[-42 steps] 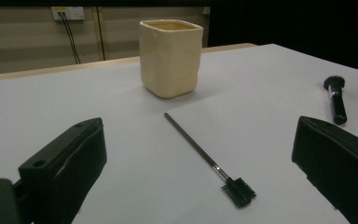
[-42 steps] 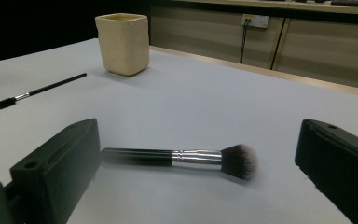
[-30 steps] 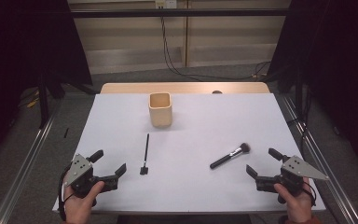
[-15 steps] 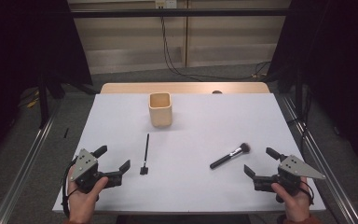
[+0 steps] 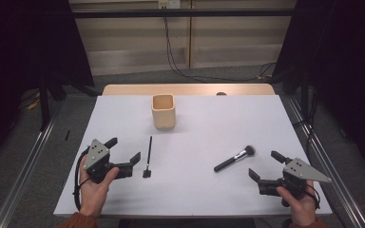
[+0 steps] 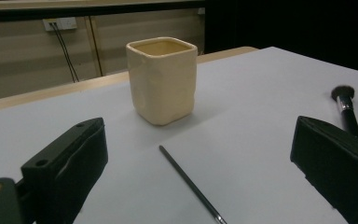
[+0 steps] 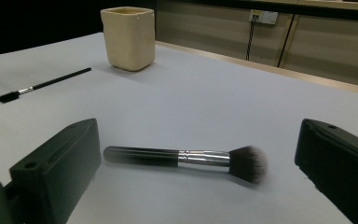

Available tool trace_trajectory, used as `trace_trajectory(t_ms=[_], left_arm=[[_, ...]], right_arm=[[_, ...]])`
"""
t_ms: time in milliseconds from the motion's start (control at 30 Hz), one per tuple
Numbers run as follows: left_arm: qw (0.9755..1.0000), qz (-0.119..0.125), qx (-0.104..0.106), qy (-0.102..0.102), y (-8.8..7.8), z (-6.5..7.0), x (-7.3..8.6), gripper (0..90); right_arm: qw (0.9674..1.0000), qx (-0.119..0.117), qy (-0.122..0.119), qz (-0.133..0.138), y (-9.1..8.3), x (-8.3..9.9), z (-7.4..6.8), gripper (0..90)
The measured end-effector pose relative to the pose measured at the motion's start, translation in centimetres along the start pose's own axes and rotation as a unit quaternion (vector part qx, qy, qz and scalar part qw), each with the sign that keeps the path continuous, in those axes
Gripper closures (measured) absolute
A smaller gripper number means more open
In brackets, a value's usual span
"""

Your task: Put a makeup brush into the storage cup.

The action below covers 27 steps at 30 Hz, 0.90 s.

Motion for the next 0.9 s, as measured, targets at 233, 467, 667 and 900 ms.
trace_trajectory(t_ms=[233, 467, 667, 900], left_arm=[[0.9999, -0.008, 0.003, 0.01, 1.6, -0.5, -0.2, 3.9], [0.9997, -0.019, 0.006, 0.011, 2.6, -0.8, -1.2, 4.3], [0.9998, -0.014, 0.006, 0.01, 3.6, -0.6, -2.2, 4.0], [0.9999, -0.01, 0.008, 0.008, 4.5, -0.7, -3.1, 4.1]], right_arm=[[1.0, 0.0, 0.001, 0.002, 0.0, 0.0, 0.0, 0.0], [1.0, 0.001, 0.005, 0.002, 0.0, 0.0, 0.1, 0.0], [1.0, 0.0, 0.009, 0.003, 0.0, 0.0, 0.2, 0.1], [1.0, -0.002, 0.007, 0.001, 0.1, 0.0, 0.2, 0.1]])
Point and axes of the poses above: each handheld gripper's, and its own axes: y roughly forward along the jaws, x roughly out of its underside, z roughly to its right, the point moved 5 cm from there along y, roughly forward along the jaws, and after that the axes turned 10 degrees about -z, right-handed, at the moved point
